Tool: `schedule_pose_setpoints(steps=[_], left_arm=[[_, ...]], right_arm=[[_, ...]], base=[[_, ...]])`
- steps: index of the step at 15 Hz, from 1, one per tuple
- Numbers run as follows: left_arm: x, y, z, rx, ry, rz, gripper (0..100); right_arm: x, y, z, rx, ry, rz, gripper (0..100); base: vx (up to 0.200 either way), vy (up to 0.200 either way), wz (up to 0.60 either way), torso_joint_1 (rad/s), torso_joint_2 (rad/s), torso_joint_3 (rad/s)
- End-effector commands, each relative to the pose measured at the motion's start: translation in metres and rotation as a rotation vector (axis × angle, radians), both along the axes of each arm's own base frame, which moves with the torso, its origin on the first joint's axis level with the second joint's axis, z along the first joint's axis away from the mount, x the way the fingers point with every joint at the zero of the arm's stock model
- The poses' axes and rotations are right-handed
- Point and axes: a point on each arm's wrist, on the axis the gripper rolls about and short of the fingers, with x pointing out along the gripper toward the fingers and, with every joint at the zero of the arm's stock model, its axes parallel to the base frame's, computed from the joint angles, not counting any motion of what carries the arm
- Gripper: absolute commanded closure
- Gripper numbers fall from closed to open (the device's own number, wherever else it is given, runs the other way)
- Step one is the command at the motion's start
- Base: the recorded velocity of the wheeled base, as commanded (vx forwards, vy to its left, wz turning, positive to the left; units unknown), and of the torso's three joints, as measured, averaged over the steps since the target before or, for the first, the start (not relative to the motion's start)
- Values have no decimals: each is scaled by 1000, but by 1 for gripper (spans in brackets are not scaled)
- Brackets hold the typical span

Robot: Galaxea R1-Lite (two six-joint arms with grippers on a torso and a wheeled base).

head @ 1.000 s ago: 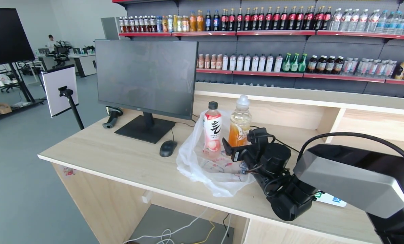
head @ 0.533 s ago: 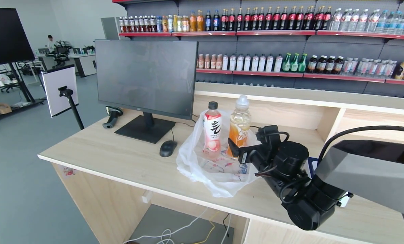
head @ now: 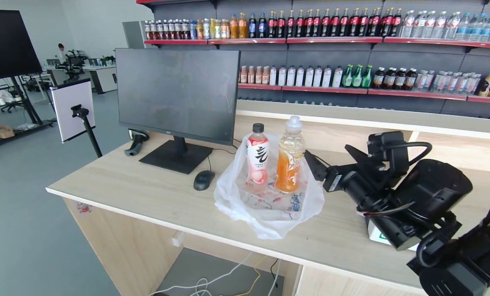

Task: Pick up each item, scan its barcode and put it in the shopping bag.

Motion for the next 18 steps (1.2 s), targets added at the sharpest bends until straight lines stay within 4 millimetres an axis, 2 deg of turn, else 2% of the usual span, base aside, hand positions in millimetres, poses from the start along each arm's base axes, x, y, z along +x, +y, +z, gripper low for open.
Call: schedule_pose_setpoints(steps=[1, 8, 14, 15, 18], left_arm=[[0, 0, 0, 0, 1, 0, 0], [0, 0, 0, 1, 0, 2, 0], [0, 0, 0, 3, 3, 0, 0], [0, 0, 0, 1, 3, 2, 0], [0, 0, 0, 1, 1, 2, 0]], right_arm=[[-27, -23, 26, 35, -63, -25, 0], [-31, -42, 37, 60, -96, -81, 0], [-37, -45, 39, 65, -101, -82, 0], [-38, -45, 40, 67, -104, -82, 0], [-37, -45, 39, 65, -101, -79, 0]], base=[[0, 0, 0, 0, 0, 0], [0, 0, -600, 4, 2, 2], [0, 0, -600, 4, 1, 4], [0, 0, 0, 0, 0, 0], [0, -200, 0, 4, -2, 2]])
